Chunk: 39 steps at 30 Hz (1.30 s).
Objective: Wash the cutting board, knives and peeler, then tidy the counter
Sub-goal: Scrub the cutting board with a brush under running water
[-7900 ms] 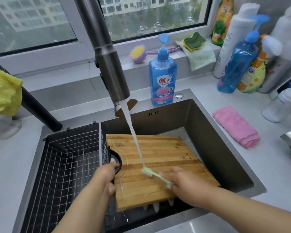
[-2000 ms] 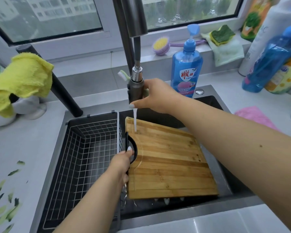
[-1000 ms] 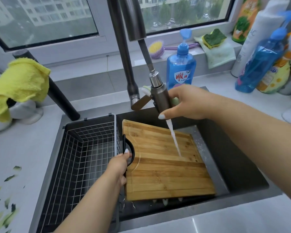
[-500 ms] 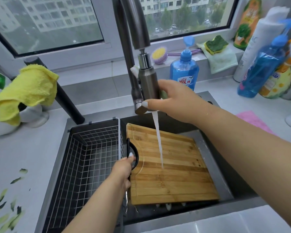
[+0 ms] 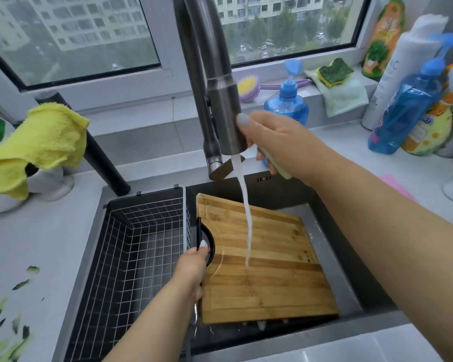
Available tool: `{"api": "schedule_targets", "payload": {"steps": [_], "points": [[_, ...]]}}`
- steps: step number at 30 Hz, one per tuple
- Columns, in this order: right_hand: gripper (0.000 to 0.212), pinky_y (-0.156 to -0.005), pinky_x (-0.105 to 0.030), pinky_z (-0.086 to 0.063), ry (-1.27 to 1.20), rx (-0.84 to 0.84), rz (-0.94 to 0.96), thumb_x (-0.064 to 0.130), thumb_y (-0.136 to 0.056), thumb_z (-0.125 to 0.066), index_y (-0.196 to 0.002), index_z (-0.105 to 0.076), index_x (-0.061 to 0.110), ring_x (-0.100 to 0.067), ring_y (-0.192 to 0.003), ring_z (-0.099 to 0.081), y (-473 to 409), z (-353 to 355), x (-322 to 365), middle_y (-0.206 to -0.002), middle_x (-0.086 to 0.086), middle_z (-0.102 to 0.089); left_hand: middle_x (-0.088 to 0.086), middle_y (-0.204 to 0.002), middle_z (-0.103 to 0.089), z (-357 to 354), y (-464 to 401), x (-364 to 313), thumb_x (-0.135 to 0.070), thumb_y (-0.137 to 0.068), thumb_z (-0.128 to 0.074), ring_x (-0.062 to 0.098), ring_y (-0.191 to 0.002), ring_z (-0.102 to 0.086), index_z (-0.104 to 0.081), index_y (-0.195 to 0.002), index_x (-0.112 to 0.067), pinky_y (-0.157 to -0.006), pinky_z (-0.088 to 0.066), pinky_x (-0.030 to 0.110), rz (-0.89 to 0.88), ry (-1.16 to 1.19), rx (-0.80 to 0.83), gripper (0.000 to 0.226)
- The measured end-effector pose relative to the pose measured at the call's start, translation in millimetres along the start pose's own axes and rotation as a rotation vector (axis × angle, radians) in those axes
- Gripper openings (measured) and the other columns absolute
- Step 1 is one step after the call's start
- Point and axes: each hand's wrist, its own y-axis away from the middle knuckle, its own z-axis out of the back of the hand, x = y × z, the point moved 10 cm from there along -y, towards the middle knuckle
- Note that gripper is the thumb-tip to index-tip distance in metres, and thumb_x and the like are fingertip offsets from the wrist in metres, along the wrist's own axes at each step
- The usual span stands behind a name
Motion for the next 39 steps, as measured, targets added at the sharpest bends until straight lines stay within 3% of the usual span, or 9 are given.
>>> {"api": "schedule_targets", "payload": {"steps": [3,8,11,14,17,20,23,27,39], "points": [[0.042,-0.054,-0.024,-0.046,-0.18,-0.009,-0.23,0.049,-0.1,-0.03,-0.108,-0.061,0.023,-0.012,-0.07,-0.052,13.2,-6.0,-65.8,-0.092,0.0,-0.059,0.013,-0.114,-0.066,0.9,-4.3,3.5,-0.056,-0.092,-0.051,0.039,-0.103,-0.063,-0.06,-0.115,-0.014,-0.087,-0.052,0.059,-0.01,-0.059,-0.04,0.049],[0.02,-0.052,-0.025,-0.047,-0.081,0.063,-0.496,0.031,-0.1,-0.042,-0.11,-0.06,0.035,-0.014,-0.067,-0.054,50.5,-42.3,-188.4,-0.096,-0.007,-0.063,0.014,-0.089,-0.068,2.3,1.4,-7.0,-0.059,-0.091,-0.048,0.034,-0.086,-0.064,-0.061,-0.084,-0.005,-0.087,-0.054,0.051,-0.093,-0.162,-0.177,0.056],[0.038,-0.049,-0.026,-0.046,-0.082,0.095,-0.669,0.018,-0.097,-0.05,-0.129,-0.049,0.037,-0.015,-0.064,-0.053,77.8,-65.0,-246.0,-0.089,-0.006,-0.063,0.012,-0.079,-0.065,3.0,12.3,-14.4,-0.062,-0.091,-0.045,0.031,-0.075,-0.061,-0.057,-0.075,-0.005,-0.082,-0.054,0.045,-0.141,-0.227,-0.273,0.061],[0.053,-0.048,-0.027,-0.045,-0.072,0.055,-0.826,0.014,-0.091,-0.059,-0.139,-0.039,0.027,-0.019,-0.063,-0.054,97.2,-70.8,-292.2,-0.088,-0.012,-0.065,0.01,-0.073,-0.06,4.7,20.0,-16.6,-0.06,-0.092,-0.043,0.028,-0.068,-0.056,-0.054,-0.074,-0.005,-0.071,-0.049,0.039,-0.17,-0.239,-0.326,0.059],[0.036,-0.052,-0.03,-0.048,-0.038,-0.051,-0.947,0.019,-0.089,-0.064,-0.12,-0.054,0.004,-0.021,-0.058,-0.055,114.2,-56.9,-325.8,-0.074,-0.011,-0.061,0.007,-0.062,-0.048,8.7,28.4,-20.7,-0.059,-0.094,-0.041,0.023,-0.058,-0.046,-0.043,-0.063,-0.007,-0.059,-0.038,0.032,-0.228,-0.266,-0.335,0.06],[0.029,-0.05,-0.027,-0.047,0.007,-0.098,-1.041,0.025,-0.092,-0.062,-0.096,-0.049,-0.001,-0.021,-0.054,-0.055,132.1,-42.6,-340.7,-0.066,-0.009,-0.059,0.016,-0.064,-0.052,15.9,28.2,-25.4,-0.072,-0.086,-0.04,0.029,-0.06,-0.049,-0.047,-0.065,-0.009,-0.062,-0.042,0.037,-0.303,-0.315,-0.296,0.066],[0.025,-0.043,-0.021,-0.04,-0.001,-0.151,-1.111,0.028,-0.095,-0.058,-0.097,-0.055,0.003,-0.021,-0.051,-0.053,146.7,-32.0,-346.7,-0.064,-0.01,-0.058,0.021,-0.076,-0.07,27.9,31.1,-24.0,-0.087,-0.07,-0.037,0.038,-0.07,-0.066,-0.065,-0.076,-0.003,-0.072,-0.054,0.044,-0.313,-0.279,-0.267,0.088],[0.039,-0.05,-0.029,-0.046,-0.259,-0.206,-1.197,0.036,-0.093,-0.06,-0.105,-0.055,-0.001,-0.022,-0.062,-0.054,158.4,-42.7,-351.7,-0.077,-0.013,-0.056,0.023,-0.084,-0.071,40.6,51.2,-35.6,-0.07,-0.086,-0.046,0.041,-0.084,-0.067,-0.066,-0.078,0.001,-0.082,-0.053,0.051,-0.333,-0.174,-0.245,0.074],[0.053,-0.053,-0.029,-0.049,-0.813,-0.423,-1.127,0.053,-0.092,-0.054,-0.131,-0.055,0.017,-0.02,-0.074,-0.056,136.5,-61.0,-334.8,-0.097,-0.007,-0.057,0.006,-0.073,-0.064,61.7,104.8,-86.8,-0.06,-0.097,-0.03,0.023,-0.073,-0.061,-0.065,-0.074,-0.007,-0.063,-0.044,0.034,-0.558,-0.072,-0.256,0.068]]}}
